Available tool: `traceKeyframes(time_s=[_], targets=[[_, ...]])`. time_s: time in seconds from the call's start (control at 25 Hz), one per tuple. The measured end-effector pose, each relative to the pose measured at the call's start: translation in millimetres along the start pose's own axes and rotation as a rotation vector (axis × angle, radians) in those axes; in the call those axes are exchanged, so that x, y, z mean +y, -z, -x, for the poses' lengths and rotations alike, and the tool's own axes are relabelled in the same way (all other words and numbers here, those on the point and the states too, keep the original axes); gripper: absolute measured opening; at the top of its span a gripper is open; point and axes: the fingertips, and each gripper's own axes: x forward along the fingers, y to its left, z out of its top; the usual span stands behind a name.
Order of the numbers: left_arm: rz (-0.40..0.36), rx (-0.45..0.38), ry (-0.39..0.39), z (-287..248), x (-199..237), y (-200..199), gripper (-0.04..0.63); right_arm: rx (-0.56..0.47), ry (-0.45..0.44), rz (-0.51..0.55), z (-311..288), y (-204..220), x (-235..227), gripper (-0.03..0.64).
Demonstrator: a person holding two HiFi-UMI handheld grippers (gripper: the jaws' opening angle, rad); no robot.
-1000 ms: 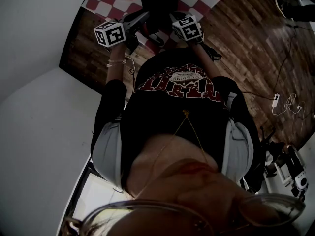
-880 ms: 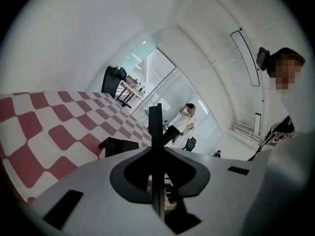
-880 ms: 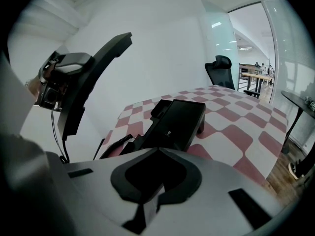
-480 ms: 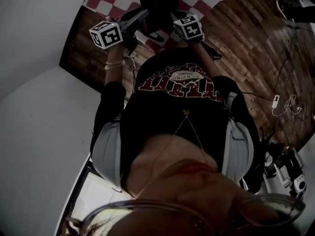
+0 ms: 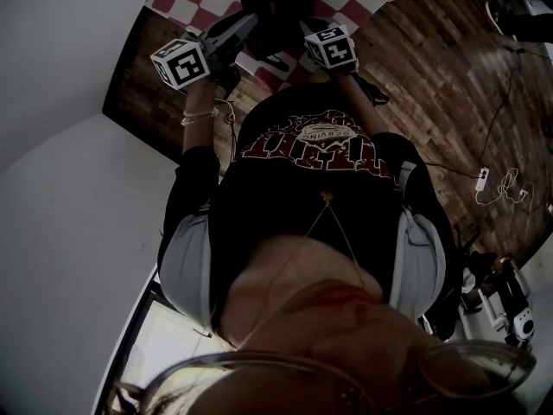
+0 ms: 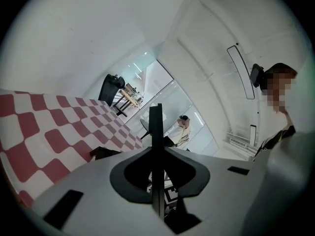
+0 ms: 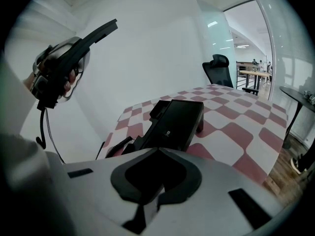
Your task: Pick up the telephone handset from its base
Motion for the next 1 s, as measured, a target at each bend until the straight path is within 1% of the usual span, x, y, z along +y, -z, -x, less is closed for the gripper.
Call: traceKeyframes(time_s=[0.44, 1.0], targets=[[0.019, -0.003, 0.007, -0.1, 1.3, 2.0, 0.075, 0.003, 0.002, -0.003, -1.6, -0.6, -0.1, 0.017], [0.017, 0.009, 0.015, -1.8, 0.7, 2.9, 0.075, 0.002, -0.001, -0.002, -0.5, -2.3, 0.8, 0.017]])
